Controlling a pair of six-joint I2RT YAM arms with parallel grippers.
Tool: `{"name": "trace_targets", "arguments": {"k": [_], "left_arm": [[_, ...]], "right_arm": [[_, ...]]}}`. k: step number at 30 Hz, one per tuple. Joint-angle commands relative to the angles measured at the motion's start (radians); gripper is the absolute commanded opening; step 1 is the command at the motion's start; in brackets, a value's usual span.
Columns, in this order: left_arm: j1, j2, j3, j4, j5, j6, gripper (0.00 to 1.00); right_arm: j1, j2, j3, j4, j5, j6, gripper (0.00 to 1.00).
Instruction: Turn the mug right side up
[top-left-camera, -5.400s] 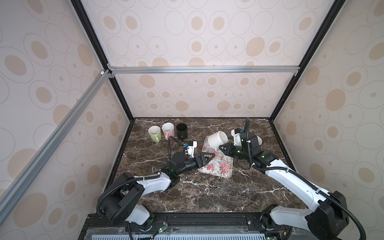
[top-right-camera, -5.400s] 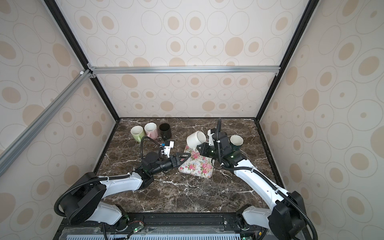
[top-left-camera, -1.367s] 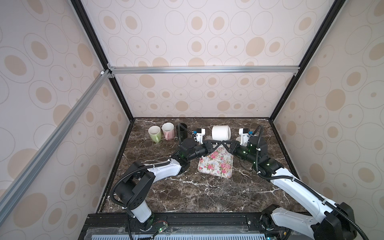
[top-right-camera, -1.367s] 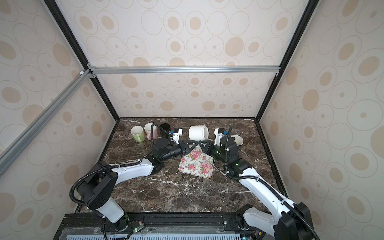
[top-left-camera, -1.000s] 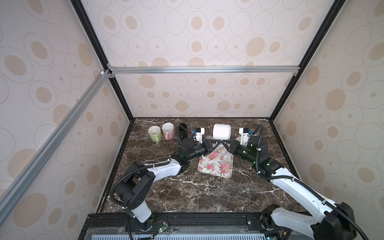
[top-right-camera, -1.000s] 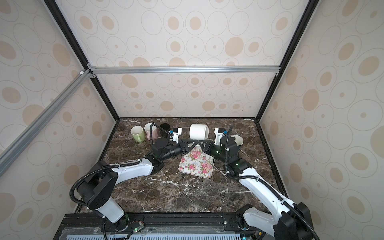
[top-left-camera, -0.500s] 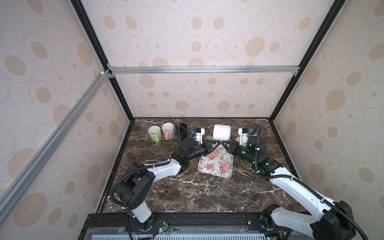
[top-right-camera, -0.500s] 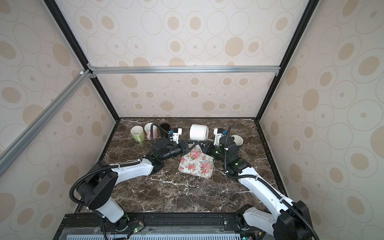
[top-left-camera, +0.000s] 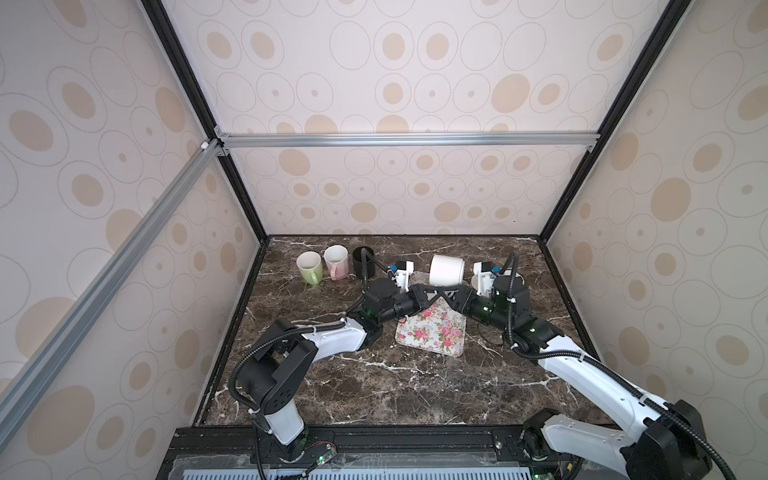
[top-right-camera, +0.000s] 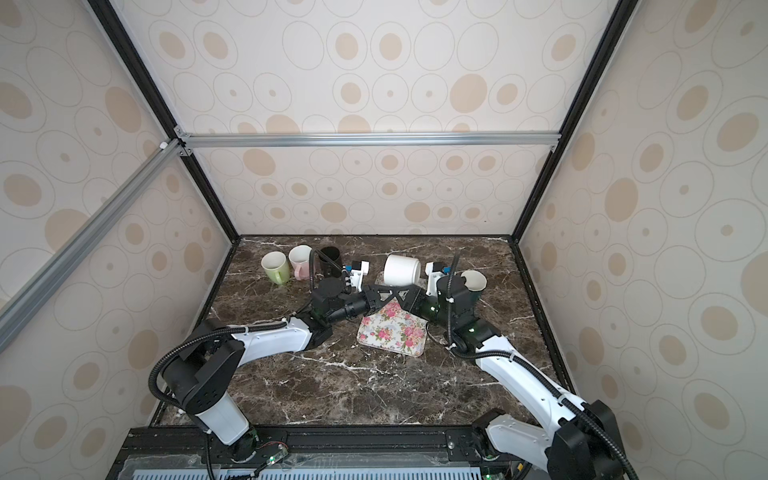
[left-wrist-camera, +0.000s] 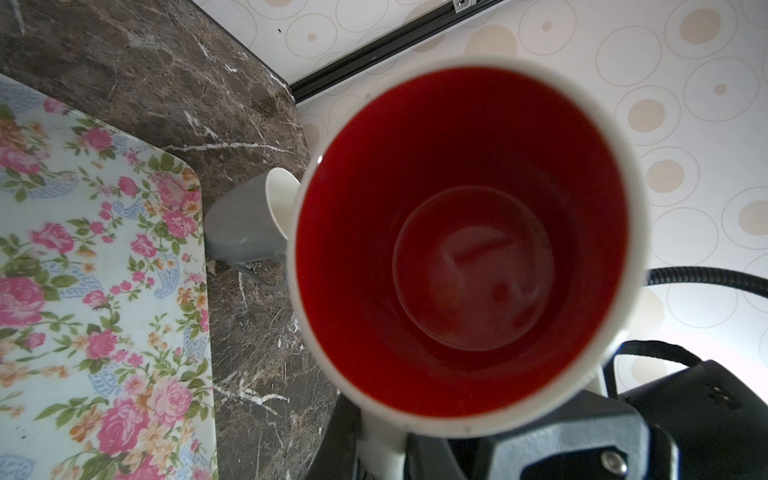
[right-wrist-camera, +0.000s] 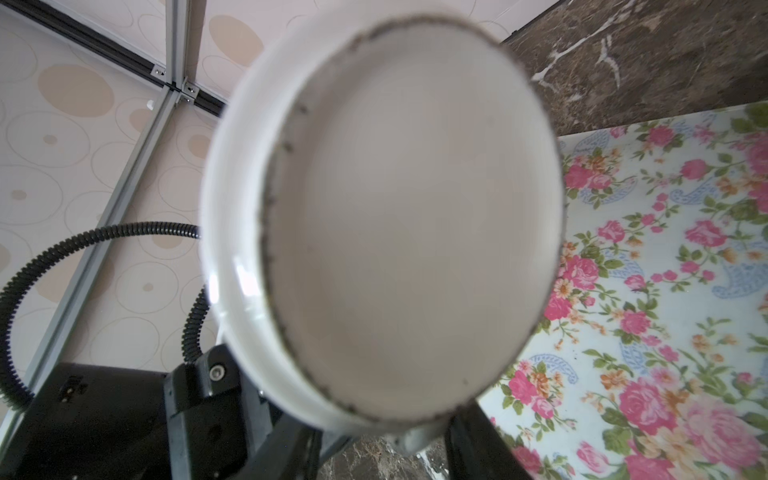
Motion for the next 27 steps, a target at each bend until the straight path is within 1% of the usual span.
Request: {"name": "trace_targets", "arguments": {"k": [1,11,16,23,27], "left_arm": [[-0.004,-0.021,0.036,0.027,-0.047,0.053,0.00],[-0.003,-0.060,0.052,-0.119,-0.135,0.150,0.00],[-0.003,-0.085,0.055,-0.184,-0.182,0.199,0.00],[-0.003,-0.143,0.046,-0.307,-0.273,0.287,0.00],[0.001,-0.188,0.035,-0.394,-0.347,0.343,0.00]], "right_arm": [[0.015,-0.043,0.001,0.009,-0.012,-0.014,0.51],[0.015,-0.083,-0.013,-0.035,0.020,-0.025,0.53],[0.015,-0.120,-0.013,-0.088,0.048,-0.049,0.53],[0.012,-0.177,-0.011,-0.178,0.097,-0.087,0.54],[0.012,-0.212,-0.013,-0.238,0.126,-0.110,0.54]]}}
